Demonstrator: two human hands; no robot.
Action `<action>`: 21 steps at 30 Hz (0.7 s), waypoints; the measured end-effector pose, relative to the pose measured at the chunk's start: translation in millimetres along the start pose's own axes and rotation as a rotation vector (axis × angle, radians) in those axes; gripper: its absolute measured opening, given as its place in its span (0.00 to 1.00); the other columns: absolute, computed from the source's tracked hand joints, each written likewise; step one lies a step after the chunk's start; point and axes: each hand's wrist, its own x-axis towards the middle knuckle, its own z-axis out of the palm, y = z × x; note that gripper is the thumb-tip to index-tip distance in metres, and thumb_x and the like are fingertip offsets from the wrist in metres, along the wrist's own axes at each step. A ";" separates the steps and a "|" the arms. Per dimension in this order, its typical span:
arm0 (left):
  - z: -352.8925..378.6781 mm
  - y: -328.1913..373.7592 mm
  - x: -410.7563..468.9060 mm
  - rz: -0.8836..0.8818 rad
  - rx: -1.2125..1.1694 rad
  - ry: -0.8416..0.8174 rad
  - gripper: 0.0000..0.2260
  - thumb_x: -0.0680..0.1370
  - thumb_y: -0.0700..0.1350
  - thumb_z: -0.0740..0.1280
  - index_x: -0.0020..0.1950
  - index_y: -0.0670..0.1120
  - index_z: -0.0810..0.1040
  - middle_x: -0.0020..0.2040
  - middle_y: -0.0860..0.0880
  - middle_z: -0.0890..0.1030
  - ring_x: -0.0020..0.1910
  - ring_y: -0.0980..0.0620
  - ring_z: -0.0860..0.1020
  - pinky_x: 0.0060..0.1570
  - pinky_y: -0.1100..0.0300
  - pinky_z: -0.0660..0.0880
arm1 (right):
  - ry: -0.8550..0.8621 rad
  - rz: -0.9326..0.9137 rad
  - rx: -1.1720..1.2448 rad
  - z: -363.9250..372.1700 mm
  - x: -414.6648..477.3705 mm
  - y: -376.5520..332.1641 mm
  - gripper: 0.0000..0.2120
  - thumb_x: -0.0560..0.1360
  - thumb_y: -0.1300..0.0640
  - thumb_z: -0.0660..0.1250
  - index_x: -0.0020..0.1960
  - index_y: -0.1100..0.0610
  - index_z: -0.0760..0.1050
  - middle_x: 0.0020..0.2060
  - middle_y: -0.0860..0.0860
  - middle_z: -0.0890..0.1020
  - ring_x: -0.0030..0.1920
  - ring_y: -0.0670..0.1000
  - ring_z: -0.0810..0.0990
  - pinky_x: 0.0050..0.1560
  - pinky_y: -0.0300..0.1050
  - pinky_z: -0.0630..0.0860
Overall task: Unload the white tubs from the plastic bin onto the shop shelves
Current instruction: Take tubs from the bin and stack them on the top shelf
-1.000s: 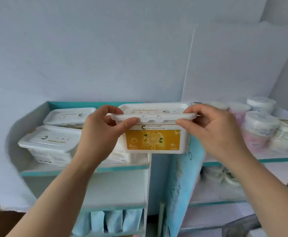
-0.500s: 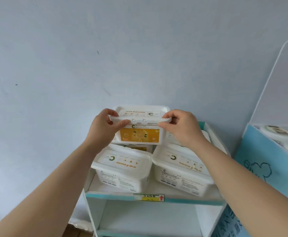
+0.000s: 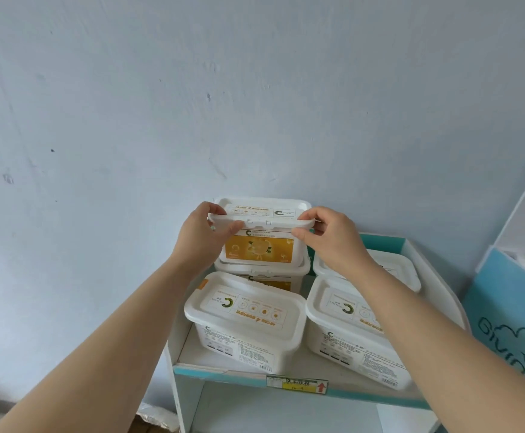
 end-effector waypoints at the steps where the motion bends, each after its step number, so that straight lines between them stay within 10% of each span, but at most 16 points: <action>1: 1.3 1.4 -2.1 0.014 0.041 0.021 0.14 0.75 0.52 0.70 0.57 0.49 0.73 0.57 0.51 0.77 0.49 0.56 0.76 0.39 0.67 0.71 | 0.002 -0.002 -0.017 -0.4 -2.8 -0.4 0.14 0.73 0.52 0.71 0.57 0.50 0.76 0.60 0.48 0.79 0.58 0.49 0.77 0.55 0.42 0.77; 8: 12.5 21.6 -27.6 0.298 0.352 0.142 0.16 0.77 0.51 0.66 0.62 0.47 0.74 0.63 0.52 0.74 0.64 0.50 0.70 0.59 0.59 0.67 | 0.042 -0.115 -0.279 -20.3 -32.3 -10.4 0.22 0.77 0.48 0.65 0.69 0.52 0.70 0.67 0.47 0.74 0.67 0.50 0.72 0.64 0.45 0.69; 21: 143.7 85.1 -147.4 0.645 0.263 -0.288 0.19 0.76 0.55 0.66 0.66 0.52 0.74 0.62 0.54 0.79 0.60 0.51 0.75 0.58 0.58 0.71 | 0.132 0.039 -0.636 -128.7 -180.2 56.2 0.19 0.77 0.49 0.65 0.64 0.57 0.75 0.62 0.52 0.79 0.61 0.55 0.77 0.58 0.49 0.73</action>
